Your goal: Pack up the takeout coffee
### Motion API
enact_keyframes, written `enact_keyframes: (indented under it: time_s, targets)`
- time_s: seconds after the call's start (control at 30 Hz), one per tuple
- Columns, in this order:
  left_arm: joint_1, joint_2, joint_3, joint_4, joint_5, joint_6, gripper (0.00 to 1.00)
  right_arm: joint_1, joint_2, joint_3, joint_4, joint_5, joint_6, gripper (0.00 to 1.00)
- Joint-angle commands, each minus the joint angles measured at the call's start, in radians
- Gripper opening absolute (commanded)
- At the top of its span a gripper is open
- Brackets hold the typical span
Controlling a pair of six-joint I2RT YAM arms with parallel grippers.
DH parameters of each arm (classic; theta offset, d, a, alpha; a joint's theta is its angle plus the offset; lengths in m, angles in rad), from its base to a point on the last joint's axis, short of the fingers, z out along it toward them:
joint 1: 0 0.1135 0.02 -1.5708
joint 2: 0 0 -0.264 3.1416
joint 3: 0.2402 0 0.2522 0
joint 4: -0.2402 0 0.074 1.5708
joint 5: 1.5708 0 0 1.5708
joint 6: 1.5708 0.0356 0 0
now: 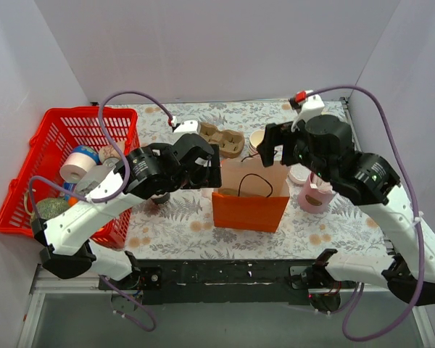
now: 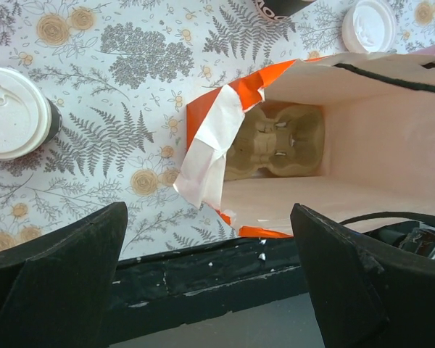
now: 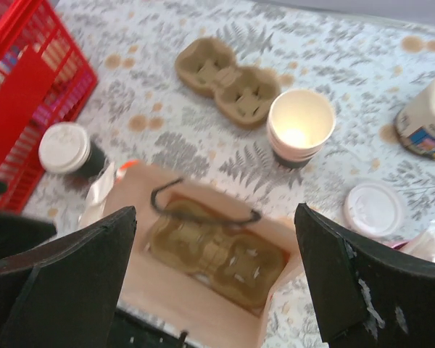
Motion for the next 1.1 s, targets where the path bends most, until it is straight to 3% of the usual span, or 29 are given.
enact_keyframes:
  time_s: [0.0, 0.17, 0.3, 0.4, 0.57, 0.67, 0.9, 0.97, 1.0, 1.07]
  targets:
    - [-0.002, -0.054, -0.038, 0.093, -0.034, -0.03, 0.98, -0.109, 0.112, 0.149, 0.015, -0.004, -0.053, 0.98]
    - [0.0, -0.097, -0.089, 0.185, -0.066, -0.041, 0.98, -0.342, 0.198, 0.217, 0.049, -0.199, -0.094, 0.98]
    - [0.023, -0.112, -0.119, 0.164, -0.124, -0.107, 0.98, -0.577, 0.261, 0.189, 0.082, -0.404, -0.094, 0.97]
    - [0.12, -0.126, -0.184, 0.177, -0.06, -0.104, 0.98, -0.669, 0.289, 0.142, 0.113, -0.504, -0.1, 0.95]
    - [0.393, -0.115, -0.308, 0.196, 0.041, -0.091, 0.98, -0.738, 0.284, 0.071, 0.17, -0.575, -0.095, 0.94]
    - [0.452, -0.132, -0.363, 0.226, 0.086, -0.1, 0.98, -0.745, 0.242, 0.031, 0.217, -0.621, -0.138, 0.94]
    - [0.491, -0.174, -0.423, 0.154, 0.008, -0.171, 0.98, -0.745, 0.091, -0.123, 0.355, -0.783, -0.126, 0.92]
    - [0.492, -0.192, -0.437, 0.166, 0.023, -0.185, 0.98, -0.743, 0.065, -0.142, 0.424, -0.907, -0.209, 0.9]
    - [0.494, -0.204, -0.443, 0.182, 0.035, -0.174, 0.98, -0.732, 0.065, -0.126, 0.435, -1.06, -0.235, 0.89]
    - [0.494, -0.213, -0.454, 0.214, 0.016, -0.208, 0.98, -0.717, 0.086, -0.089, 0.45, -1.136, -0.228, 0.89]
